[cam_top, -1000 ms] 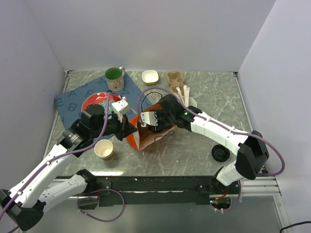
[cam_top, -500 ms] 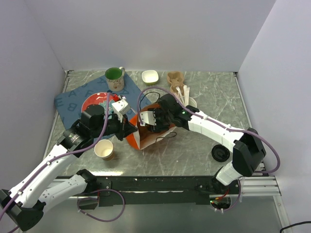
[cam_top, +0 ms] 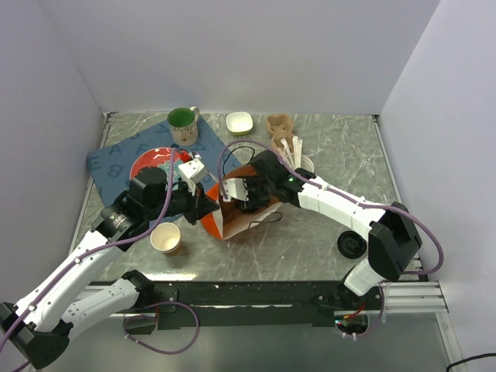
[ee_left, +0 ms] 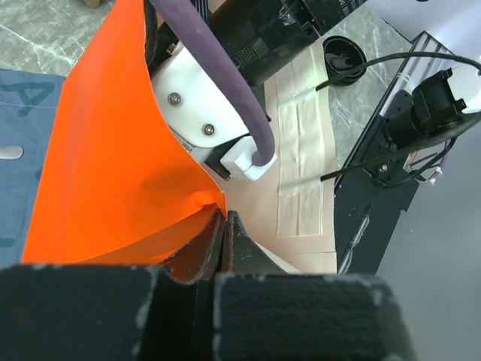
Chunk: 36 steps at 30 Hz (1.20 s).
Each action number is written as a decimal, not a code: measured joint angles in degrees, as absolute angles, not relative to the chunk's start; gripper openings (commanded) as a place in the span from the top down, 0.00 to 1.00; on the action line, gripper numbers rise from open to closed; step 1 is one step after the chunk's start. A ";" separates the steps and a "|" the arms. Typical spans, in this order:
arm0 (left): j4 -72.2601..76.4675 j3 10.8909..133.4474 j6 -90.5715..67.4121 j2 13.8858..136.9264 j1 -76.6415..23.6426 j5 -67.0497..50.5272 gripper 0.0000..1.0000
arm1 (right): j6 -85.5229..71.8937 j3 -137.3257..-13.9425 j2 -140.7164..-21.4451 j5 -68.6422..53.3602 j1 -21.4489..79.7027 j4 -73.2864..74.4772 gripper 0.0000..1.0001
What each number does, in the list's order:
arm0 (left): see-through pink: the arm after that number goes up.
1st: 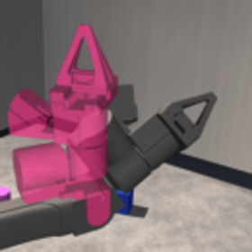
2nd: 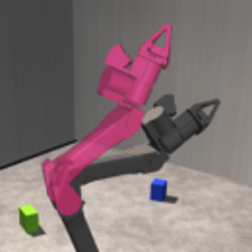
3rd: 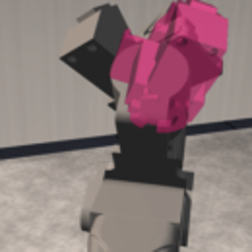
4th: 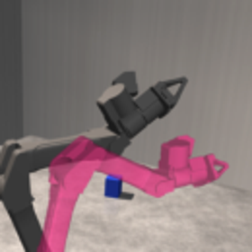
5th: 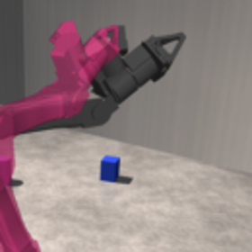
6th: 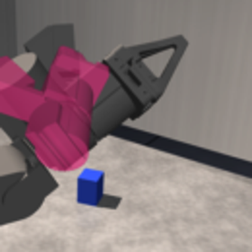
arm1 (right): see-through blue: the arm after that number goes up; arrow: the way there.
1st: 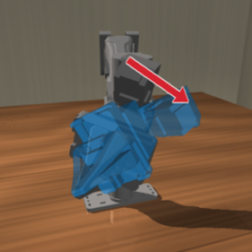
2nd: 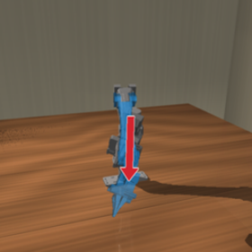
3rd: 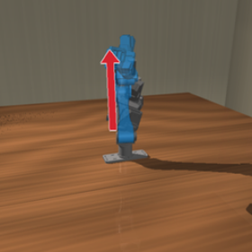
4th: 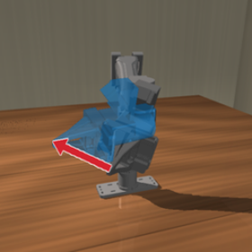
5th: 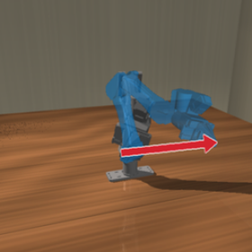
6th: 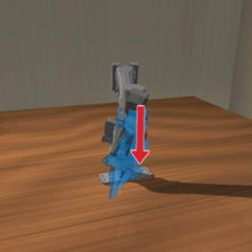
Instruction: Pack the takeout coffee
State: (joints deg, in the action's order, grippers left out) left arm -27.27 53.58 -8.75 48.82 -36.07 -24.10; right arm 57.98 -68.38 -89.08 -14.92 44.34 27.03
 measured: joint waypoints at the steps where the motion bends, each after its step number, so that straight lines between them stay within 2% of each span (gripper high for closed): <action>1: -27.29 53.58 -8.75 48.82 -36.07 -24.10 0.99 | 57.98 -68.38 -89.08 -14.96 44.36 27.03 0.50; 14: -28.53 53.58 -8.67 48.25 -36.07 -23.83 0.99 | 58.17 -68.64 -89.27 -15.99 44.34 28.36 0.80; 17: -28.56 53.58 -8.69 48.01 -36.07 -23.66 0.99 | 58.19 -69.21 -89.41 -15.99 44.34 29.02 0.94; 19: -28.58 53.58 -8.67 47.81 -36.07 -23.62 0.99 | 58.19 -69.56 -89.45 -16.01 44.36 29.58 0.99; 36: -29.28 53.58 -8.40 47.07 -36.07 -23.49 0.99 | 58.39 -74.26 -90.17 -17.65 44.38 36.56 1.00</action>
